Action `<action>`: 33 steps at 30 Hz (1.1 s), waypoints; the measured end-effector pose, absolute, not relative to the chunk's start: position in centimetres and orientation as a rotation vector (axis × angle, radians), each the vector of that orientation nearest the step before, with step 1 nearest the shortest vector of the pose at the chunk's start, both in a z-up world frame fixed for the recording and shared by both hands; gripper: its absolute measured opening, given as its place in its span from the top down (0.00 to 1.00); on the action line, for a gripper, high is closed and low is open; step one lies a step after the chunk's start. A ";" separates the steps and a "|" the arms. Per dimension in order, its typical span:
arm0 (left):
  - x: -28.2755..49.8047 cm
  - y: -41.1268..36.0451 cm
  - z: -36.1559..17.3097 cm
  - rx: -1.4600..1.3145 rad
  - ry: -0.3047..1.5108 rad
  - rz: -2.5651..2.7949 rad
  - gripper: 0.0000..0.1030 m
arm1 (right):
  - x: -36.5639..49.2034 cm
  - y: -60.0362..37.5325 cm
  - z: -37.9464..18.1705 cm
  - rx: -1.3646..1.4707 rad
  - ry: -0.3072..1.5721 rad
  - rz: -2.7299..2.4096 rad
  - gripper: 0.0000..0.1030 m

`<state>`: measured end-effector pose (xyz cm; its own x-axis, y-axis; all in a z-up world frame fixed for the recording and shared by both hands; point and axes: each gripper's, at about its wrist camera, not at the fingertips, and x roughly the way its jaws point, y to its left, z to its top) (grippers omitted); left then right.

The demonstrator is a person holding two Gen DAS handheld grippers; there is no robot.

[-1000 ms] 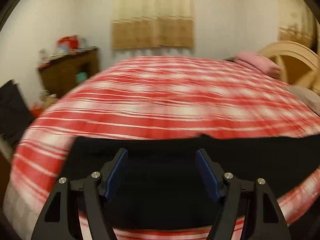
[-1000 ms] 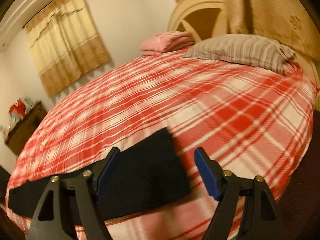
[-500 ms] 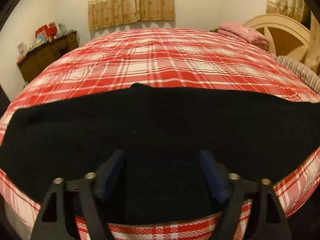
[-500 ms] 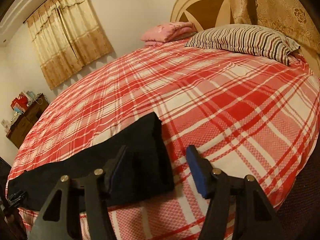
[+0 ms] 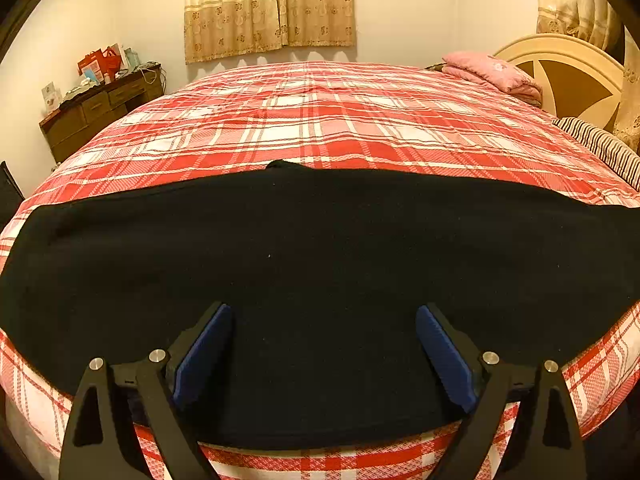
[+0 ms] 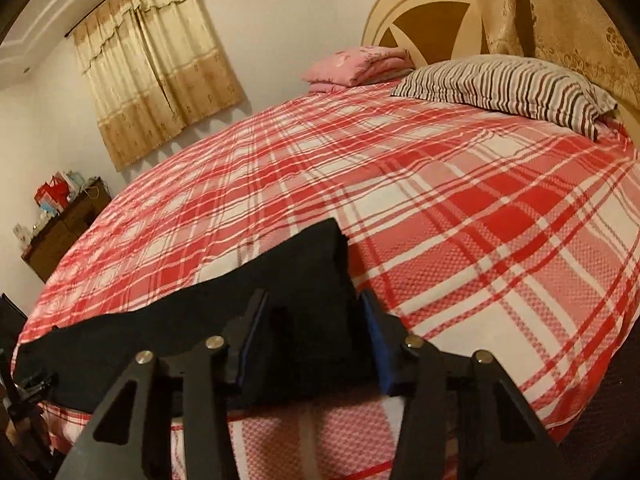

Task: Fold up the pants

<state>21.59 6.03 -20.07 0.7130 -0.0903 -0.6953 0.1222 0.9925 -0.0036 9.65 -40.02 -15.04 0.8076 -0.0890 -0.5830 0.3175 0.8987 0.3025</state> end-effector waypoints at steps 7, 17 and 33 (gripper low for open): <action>21.5 5.9 -20.2 0.035 0.763 -0.113 0.07 | 9.5 -40.6 -15.0 0.439 0.606 -0.229 0.63; 21.4 6.1 -20.1 0.025 0.759 -0.104 0.06 | 9.3 -41.3 -15.2 0.487 0.602 -0.221 0.71; 22.5 -9.1 -13.6 0.110 0.694 -0.477 0.06 | 9.5 -41.5 -14.9 0.498 0.620 -0.197 0.80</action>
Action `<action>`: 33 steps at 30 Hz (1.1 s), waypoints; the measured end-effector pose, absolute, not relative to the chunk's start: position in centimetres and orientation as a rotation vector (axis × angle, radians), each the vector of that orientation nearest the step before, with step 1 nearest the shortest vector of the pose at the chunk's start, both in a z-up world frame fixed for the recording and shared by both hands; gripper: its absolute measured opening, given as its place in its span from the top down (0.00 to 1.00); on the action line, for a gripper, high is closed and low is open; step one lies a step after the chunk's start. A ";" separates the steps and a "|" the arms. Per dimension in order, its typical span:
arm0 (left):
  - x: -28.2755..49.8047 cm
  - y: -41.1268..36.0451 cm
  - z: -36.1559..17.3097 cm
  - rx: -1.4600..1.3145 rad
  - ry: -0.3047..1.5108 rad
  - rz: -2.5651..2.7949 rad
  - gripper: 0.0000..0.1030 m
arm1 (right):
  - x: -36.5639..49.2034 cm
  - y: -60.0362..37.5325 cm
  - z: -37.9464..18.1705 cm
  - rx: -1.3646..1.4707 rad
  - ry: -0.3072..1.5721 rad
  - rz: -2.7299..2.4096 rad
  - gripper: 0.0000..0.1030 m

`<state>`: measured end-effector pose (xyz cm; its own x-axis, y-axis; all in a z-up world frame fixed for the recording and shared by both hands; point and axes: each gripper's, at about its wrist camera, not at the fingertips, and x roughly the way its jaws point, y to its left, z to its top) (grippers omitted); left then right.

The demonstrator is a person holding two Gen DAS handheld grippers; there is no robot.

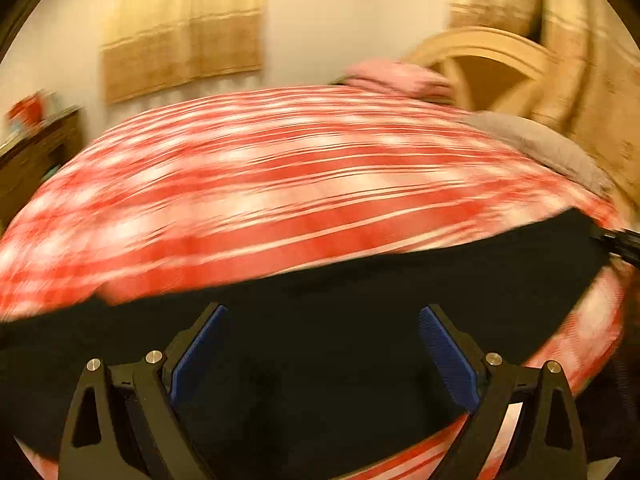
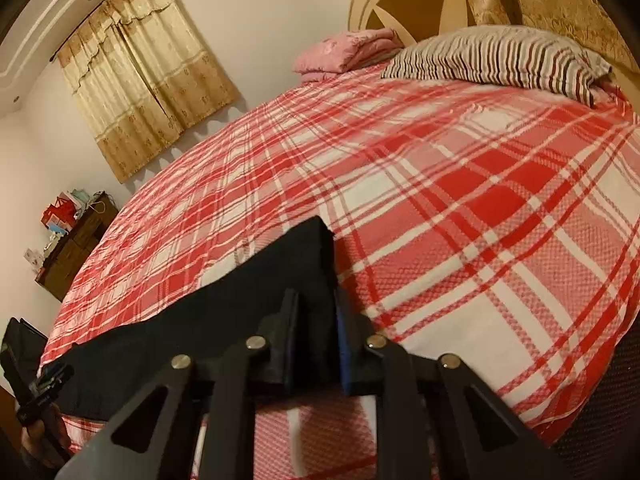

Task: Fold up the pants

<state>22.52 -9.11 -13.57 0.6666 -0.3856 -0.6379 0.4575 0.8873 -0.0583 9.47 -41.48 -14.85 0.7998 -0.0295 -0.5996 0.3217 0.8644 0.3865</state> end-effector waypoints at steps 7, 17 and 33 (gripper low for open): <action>19.5 -24.1 -11.9 0.275 0.630 -0.768 0.06 | 6.4 -44.9 -12.3 0.603 0.530 -0.211 0.40; 14.3 -38.5 -11.8 0.477 0.542 -1.010 0.06 | 4.5 -47.2 -13.0 0.644 0.574 -0.298 0.43; 19.1 -36.6 -12.5 0.057 0.795 -1.163 0.55 | 5.4 -45.6 -12.9 0.644 0.610 -0.150 0.64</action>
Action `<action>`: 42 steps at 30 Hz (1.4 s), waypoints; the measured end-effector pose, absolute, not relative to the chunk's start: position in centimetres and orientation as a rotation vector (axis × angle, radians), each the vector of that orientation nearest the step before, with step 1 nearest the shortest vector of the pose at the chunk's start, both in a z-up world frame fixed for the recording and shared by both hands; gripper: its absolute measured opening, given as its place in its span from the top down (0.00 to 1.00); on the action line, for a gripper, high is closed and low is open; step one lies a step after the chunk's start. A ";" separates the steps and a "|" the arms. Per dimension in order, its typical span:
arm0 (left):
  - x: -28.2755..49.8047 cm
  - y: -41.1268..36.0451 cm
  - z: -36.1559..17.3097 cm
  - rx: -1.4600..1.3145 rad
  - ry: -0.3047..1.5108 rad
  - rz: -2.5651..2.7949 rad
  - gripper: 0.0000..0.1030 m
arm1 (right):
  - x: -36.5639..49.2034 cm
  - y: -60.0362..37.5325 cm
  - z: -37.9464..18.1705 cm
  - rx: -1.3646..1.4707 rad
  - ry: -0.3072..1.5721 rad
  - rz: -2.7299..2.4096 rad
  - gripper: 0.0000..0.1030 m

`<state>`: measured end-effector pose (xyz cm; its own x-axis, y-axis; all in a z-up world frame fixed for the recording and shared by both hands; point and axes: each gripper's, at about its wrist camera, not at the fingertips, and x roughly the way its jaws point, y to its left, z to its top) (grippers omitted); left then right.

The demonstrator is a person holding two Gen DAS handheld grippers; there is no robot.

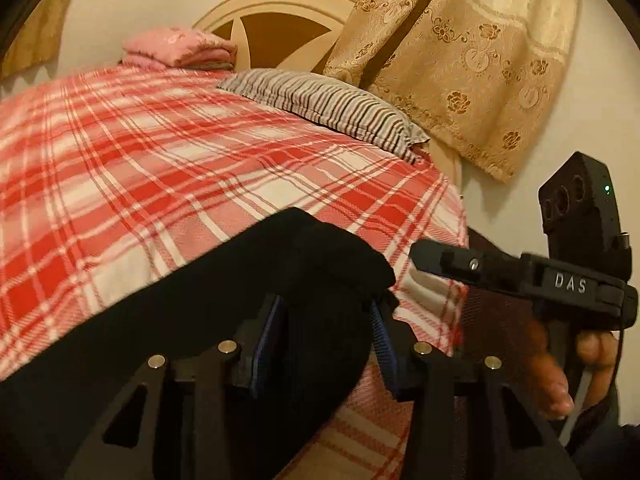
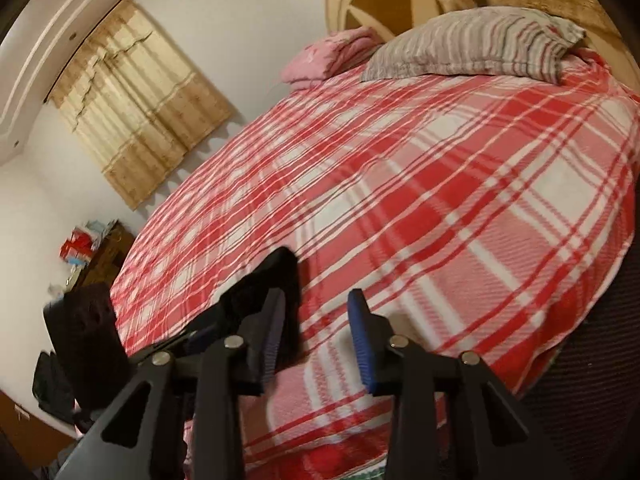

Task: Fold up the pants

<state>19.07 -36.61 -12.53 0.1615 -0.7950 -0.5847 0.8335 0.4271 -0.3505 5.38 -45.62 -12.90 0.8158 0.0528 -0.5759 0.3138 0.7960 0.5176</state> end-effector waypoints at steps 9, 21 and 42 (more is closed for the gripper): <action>20.6 -35.4 -11.6 -0.002 0.772 -1.138 0.55 | 7.5 -42.4 -14.6 0.530 0.706 -0.139 0.93; 17.5 -38.1 -13.1 0.093 0.816 -1.206 0.54 | 7.4 -41.6 -14.0 0.355 0.861 -0.153 0.94; 21.8 -19.2 -13.7 0.250 0.656 -0.602 0.25 | 7.4 -40.5 -14.6 0.570 0.646 -0.082 0.50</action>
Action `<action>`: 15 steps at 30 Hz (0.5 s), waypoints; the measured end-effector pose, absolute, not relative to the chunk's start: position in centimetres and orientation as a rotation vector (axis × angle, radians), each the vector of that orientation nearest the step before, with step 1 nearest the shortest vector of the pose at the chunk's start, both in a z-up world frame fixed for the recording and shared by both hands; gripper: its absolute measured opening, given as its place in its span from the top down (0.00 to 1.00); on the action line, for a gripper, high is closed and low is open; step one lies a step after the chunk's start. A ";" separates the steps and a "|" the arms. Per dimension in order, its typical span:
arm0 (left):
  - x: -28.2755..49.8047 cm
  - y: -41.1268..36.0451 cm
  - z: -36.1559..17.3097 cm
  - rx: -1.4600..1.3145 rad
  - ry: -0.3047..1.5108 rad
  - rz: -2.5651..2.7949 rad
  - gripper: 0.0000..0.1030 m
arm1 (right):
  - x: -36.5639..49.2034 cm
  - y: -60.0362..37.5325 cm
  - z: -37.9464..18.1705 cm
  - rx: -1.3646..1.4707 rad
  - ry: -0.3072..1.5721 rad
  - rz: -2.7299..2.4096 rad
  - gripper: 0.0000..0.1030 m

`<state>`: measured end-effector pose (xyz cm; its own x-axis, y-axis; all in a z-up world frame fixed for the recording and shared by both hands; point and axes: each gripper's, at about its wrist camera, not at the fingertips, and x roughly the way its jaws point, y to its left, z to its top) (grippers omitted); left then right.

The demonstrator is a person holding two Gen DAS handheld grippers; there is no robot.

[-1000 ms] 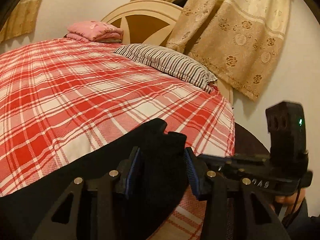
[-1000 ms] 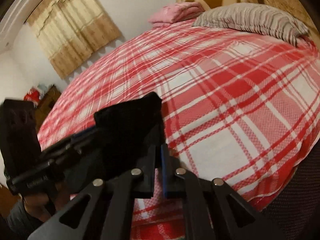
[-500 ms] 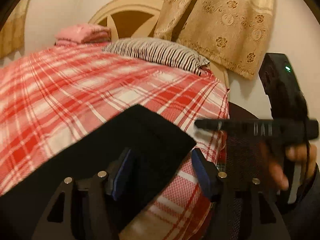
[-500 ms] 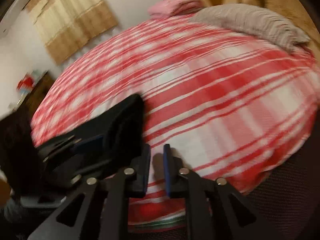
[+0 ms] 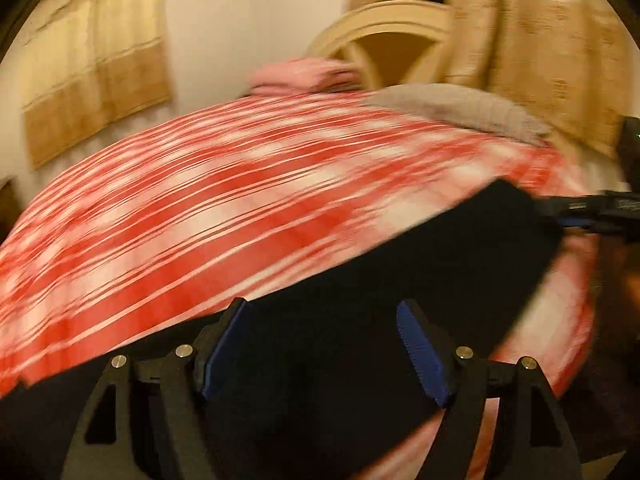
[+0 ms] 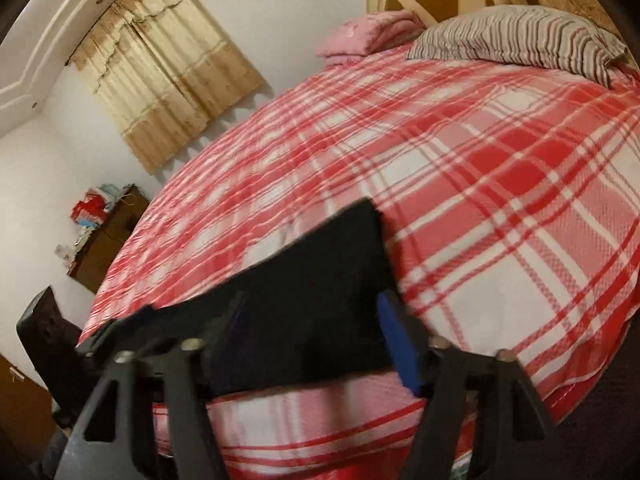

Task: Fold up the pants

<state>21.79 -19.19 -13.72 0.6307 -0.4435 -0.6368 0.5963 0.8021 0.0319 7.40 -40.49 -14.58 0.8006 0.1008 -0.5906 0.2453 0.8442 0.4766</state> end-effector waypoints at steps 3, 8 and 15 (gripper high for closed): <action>22.8 -13.7 -13.8 0.161 0.664 -0.502 0.25 | 6.5 -41.6 -14.1 0.589 0.643 -0.086 0.53; 23.1 -6.2 -14.6 0.104 0.663 -0.329 0.25 | 5.7 -42.3 -13.6 0.535 0.627 -0.205 0.51; 22.7 0.9 -17.5 0.008 0.689 -0.188 0.25 | 6.2 -41.3 -14.5 0.533 0.658 -0.181 0.52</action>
